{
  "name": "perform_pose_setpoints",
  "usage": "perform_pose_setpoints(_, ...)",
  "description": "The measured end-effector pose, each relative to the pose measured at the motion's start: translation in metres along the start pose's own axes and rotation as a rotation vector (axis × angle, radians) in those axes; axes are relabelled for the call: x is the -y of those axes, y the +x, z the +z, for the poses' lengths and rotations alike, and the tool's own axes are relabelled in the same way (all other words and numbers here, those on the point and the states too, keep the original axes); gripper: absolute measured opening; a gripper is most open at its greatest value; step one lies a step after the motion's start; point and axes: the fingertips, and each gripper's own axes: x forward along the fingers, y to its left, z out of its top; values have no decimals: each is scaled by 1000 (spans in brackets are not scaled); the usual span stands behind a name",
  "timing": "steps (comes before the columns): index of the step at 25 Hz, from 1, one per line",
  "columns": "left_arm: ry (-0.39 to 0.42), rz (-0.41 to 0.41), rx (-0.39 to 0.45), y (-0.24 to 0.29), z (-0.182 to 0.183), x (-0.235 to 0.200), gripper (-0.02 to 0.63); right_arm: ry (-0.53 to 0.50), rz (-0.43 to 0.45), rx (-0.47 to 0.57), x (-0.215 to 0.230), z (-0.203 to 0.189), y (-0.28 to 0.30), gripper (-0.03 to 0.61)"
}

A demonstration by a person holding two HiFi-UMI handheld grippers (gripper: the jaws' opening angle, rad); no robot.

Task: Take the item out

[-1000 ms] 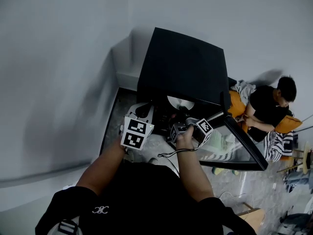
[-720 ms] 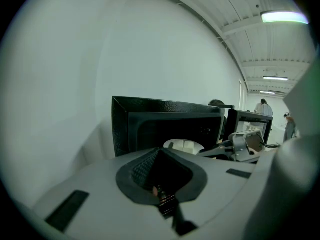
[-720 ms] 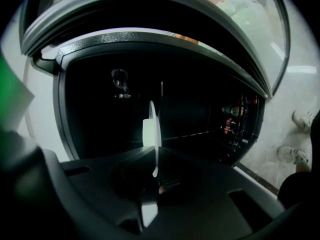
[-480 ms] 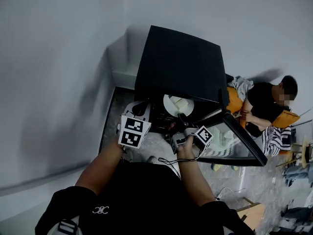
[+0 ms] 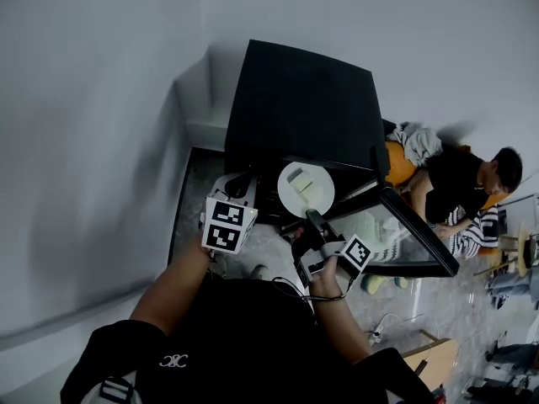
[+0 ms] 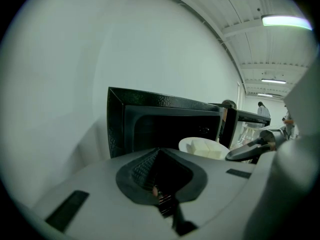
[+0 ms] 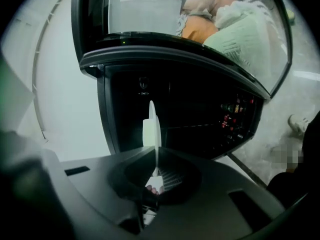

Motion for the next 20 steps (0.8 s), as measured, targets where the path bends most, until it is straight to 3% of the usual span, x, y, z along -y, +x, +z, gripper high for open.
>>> perform_pose_setpoints(11, -2, -36, 2, 7, -2, 10, -2, -59, -3, -72, -7, -24, -39, 21)
perform_pose_setpoints(20, 11, -59, 1, 14, -1, 18, -1, -68, 12, -62, -7, -24, -48, 21)
